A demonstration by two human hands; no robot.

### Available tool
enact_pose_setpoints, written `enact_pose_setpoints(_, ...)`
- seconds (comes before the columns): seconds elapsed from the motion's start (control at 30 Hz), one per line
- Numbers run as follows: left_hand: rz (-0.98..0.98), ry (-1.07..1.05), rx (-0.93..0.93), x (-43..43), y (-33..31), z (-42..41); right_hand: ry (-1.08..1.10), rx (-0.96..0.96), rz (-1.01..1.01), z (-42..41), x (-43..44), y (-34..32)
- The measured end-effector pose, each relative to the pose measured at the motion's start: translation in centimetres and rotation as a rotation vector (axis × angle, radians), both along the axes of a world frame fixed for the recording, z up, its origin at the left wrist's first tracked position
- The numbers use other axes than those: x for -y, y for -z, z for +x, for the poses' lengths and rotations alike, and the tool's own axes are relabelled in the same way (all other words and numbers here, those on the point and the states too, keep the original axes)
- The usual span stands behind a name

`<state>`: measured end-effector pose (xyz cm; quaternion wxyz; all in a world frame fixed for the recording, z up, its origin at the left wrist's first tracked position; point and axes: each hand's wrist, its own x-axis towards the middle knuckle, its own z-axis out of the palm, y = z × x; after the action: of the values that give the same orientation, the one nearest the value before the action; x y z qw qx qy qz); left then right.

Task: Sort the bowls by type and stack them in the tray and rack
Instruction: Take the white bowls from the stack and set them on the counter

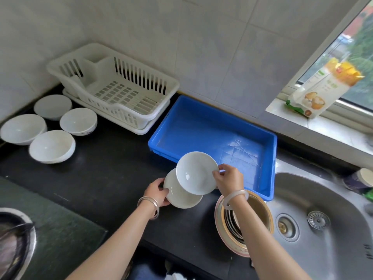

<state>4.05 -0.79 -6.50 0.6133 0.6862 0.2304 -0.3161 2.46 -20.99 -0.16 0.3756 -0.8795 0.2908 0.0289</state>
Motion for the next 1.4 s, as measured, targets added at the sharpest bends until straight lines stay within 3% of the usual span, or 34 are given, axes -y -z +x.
enact_pose_setpoints(0.23,0.02,-0.227,0.053,-6.4,-1.5,1.3,-0.082,0.052,0.094,3.1,-3.5,-0.4)
enact_pose_setpoints(0.57,0.056,-0.615,0.078,-17.0,-1.9,1.3,-0.268,-0.033,0.206,10.3,-12.5,1.1)
enact_pose_setpoints(0.77,-0.03,-0.852,0.061,-20.6,-1.6,2.2,-0.323,-0.093,0.291,14.7,-17.8,3.0)
enact_pose_setpoints(1.4,-0.075,-1.089,0.04,-21.1,-0.5,3.3,-0.2,-0.201,0.381,19.1,-22.3,7.7)
